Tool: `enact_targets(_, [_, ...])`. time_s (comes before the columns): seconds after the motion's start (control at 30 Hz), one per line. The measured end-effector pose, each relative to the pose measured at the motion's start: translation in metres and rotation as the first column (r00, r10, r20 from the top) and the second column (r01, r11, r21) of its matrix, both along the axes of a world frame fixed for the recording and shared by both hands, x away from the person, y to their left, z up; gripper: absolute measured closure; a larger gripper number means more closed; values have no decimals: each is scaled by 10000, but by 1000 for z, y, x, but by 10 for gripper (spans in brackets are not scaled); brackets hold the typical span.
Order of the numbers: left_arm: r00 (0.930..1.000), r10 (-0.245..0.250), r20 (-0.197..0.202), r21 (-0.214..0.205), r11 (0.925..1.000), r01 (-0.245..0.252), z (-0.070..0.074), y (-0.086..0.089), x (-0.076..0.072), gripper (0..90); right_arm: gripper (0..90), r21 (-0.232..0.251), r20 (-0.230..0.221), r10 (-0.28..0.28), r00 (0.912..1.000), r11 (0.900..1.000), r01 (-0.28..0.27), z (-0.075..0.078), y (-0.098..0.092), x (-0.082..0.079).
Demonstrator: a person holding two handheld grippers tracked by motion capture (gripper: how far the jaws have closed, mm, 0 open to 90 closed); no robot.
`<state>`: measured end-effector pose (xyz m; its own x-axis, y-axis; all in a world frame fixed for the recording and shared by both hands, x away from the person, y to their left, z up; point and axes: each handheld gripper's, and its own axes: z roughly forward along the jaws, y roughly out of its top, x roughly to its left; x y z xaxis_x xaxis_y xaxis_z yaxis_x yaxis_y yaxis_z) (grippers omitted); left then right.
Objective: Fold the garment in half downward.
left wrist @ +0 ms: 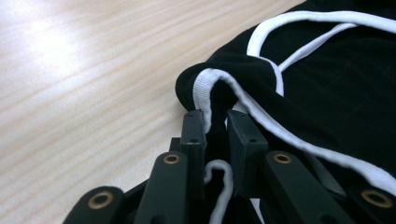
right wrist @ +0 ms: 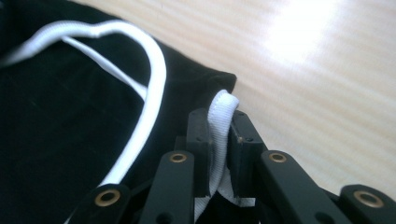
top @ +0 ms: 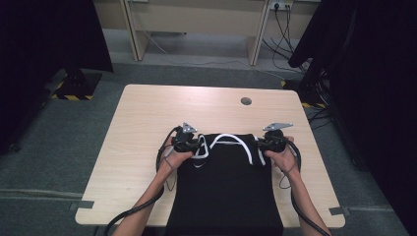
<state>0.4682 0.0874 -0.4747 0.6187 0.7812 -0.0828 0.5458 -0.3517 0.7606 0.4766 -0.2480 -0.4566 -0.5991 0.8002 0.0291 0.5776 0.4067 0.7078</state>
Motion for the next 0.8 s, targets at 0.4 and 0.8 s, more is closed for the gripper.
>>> enact_targets(0.4, [9993, 302, 240, -54, 9995, -301, 12, 6, 11, 822, 818, 91, 779, 107, 9969, 9999, -115, 32, 4, 6])
enact_targets(0.8, [9944, 706, 782, 4, 9975, -708, 38, 11, 28, 825, 819, 302, 1223, -11, 9925, 9995, -26, 57, 11, 19])
